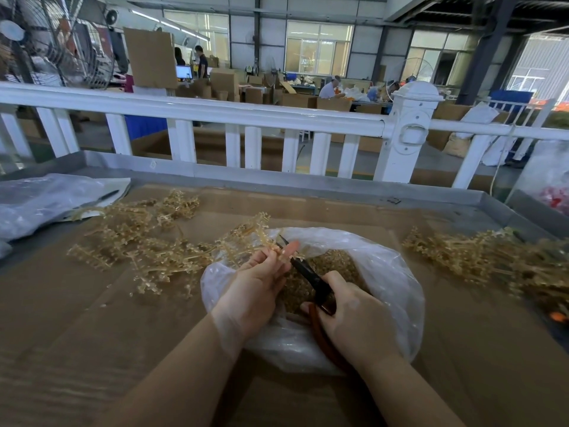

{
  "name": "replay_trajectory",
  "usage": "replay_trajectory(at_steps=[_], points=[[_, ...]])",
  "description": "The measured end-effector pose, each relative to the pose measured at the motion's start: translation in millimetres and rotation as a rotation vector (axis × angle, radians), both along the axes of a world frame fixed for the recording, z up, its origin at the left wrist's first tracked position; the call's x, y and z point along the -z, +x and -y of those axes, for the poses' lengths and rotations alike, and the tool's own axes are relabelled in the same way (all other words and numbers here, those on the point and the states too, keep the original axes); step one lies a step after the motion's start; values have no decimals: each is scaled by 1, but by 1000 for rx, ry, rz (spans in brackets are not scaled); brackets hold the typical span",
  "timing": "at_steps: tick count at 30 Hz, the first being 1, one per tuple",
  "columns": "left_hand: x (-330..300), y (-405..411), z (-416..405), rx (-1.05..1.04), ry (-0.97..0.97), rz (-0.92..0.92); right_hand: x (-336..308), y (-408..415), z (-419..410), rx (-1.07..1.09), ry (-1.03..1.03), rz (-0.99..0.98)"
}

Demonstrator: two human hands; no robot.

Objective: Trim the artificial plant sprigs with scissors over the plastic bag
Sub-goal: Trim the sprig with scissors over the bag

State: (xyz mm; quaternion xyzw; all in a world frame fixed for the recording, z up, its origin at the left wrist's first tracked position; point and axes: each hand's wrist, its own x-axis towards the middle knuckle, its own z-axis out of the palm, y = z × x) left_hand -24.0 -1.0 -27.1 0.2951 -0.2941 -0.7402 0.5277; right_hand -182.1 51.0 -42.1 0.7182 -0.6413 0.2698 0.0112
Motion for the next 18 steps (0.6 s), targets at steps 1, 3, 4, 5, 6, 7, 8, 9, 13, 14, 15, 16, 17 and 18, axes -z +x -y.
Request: replay_trajectory(at_steps=[1,3,4,5,6,7,8,9,13,14,15,16,17,18], points=[[0,-1,1,-24,32,-22,0,0,0,-1,1,12],[-2,-2,2,-70,93,-48,0,0,0,6,-4,37],[-2,-2,3,-97,119,-53,0,-1,0,12,-14,53],[-2,-3,3,-122,141,-63,0,-1,-1,15,-27,74],[-1,-2,3,-134,154,-78,0,-1,-1,17,-40,97],[-1,-3,2,-132,158,-96,0,-1,-2,18,-59,116],[0,-3,2,-127,156,-107,0,-1,-3,20,-87,130],[1,-3,1,-123,153,-108,0,-1,-3,20,-124,143],[3,-4,3,-153,147,-57,0,0,-6,-29,-209,189],[3,-4,4,-158,152,-61,-1,0,-6,-50,-202,191],[3,-3,4,-159,161,-70,-1,0,-7,-67,-190,185],[4,-3,4,-162,174,-78,-2,-1,-7,-79,-177,173],[3,-2,4,-165,189,-87,-3,-1,-7,-87,-165,157],[3,-2,4,-170,202,-93,-3,-1,-7,-92,-155,142]])
